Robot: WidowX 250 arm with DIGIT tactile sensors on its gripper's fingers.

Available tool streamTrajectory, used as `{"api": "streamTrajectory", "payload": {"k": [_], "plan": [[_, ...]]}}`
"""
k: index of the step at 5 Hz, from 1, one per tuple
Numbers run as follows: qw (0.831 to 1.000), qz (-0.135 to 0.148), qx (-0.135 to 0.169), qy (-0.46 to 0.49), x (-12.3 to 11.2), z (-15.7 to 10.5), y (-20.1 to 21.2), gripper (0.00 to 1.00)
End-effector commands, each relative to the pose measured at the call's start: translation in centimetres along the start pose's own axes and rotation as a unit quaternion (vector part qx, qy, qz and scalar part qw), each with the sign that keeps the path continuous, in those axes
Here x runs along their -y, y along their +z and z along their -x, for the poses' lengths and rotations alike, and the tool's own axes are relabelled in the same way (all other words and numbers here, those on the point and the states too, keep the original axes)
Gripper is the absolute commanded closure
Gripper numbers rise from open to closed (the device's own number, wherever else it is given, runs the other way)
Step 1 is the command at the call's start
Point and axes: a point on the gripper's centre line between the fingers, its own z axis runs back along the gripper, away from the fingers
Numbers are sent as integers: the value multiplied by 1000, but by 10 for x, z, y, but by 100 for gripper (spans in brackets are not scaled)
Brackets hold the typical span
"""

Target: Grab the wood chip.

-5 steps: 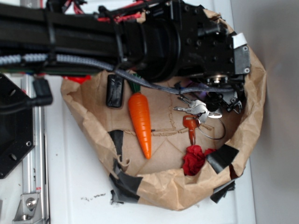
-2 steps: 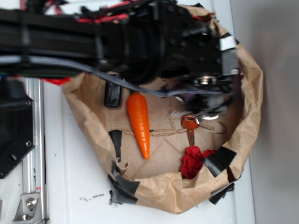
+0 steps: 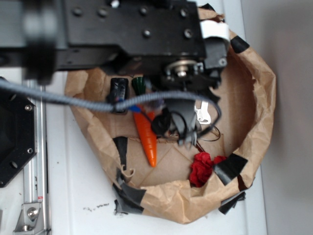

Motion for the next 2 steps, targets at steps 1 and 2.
{"api": "streamTrajectory", "payload": {"k": [1,2], "plan": [[999,-18,18,-19,1,4,52,100],[998,-49,23,-13,0,4,48,100]]}}
